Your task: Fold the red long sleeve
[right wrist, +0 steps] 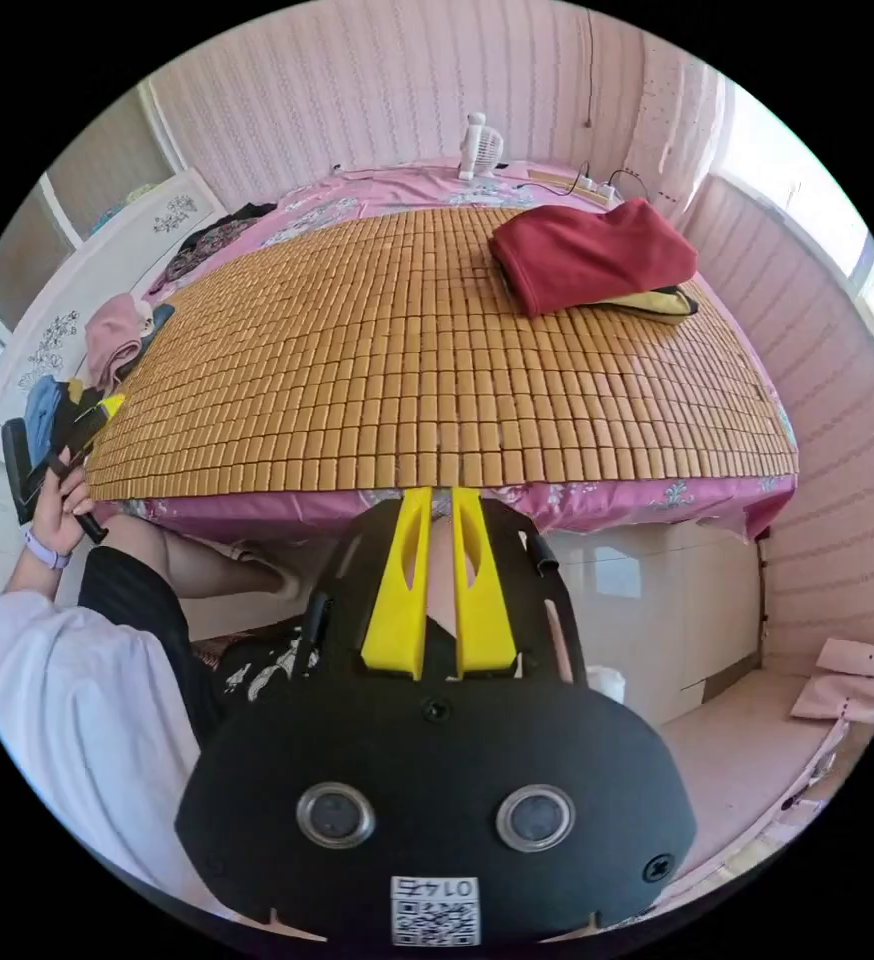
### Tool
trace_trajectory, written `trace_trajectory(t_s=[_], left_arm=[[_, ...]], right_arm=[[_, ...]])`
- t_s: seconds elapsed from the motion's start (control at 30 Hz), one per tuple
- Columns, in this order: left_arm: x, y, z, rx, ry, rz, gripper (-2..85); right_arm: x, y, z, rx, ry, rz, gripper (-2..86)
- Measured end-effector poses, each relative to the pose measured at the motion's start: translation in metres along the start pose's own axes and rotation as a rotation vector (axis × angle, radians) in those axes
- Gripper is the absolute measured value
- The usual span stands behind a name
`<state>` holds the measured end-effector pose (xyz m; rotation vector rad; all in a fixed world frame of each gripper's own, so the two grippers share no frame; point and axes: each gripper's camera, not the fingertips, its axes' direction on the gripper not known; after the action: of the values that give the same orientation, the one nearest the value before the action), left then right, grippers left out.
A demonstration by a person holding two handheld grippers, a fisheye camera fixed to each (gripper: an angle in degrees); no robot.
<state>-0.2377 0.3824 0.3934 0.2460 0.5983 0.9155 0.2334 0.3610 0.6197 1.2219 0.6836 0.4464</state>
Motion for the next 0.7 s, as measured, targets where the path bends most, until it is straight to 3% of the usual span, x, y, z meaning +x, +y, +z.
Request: trace_trajectory(t_s=[0.1,0.17,0.33,0.53,0.7], left_arm=[[0.045,-0.015,0.055,-0.119,-0.028,0.141,-0.4],[0.076,-0.026,0.096,-0.183,-0.081,0.253,1.7],[0.113,-0.057,0.174,-0.242,-0.068,0.359,8.3],[0.121,-0.115,0.293,-0.32,0.007,0.305,12.8],[0.115,-0.166,0.401,-0.373,0.054,0.247,13.3]], right_arm=[[0.01,0.022,-0.013,0.12,0.254,0.098,2.1],[0.02,0.03,-0.012,0.155,0.318,0.121,2.7],[0.066,0.024,0.014,0.142,0.032,0.112,8.0],[0.139,-0.022,0.046,0.198,-0.246,0.251,11.8],[0.205,-0.08,0.081,0.21,-0.363,0.379,14.8]])
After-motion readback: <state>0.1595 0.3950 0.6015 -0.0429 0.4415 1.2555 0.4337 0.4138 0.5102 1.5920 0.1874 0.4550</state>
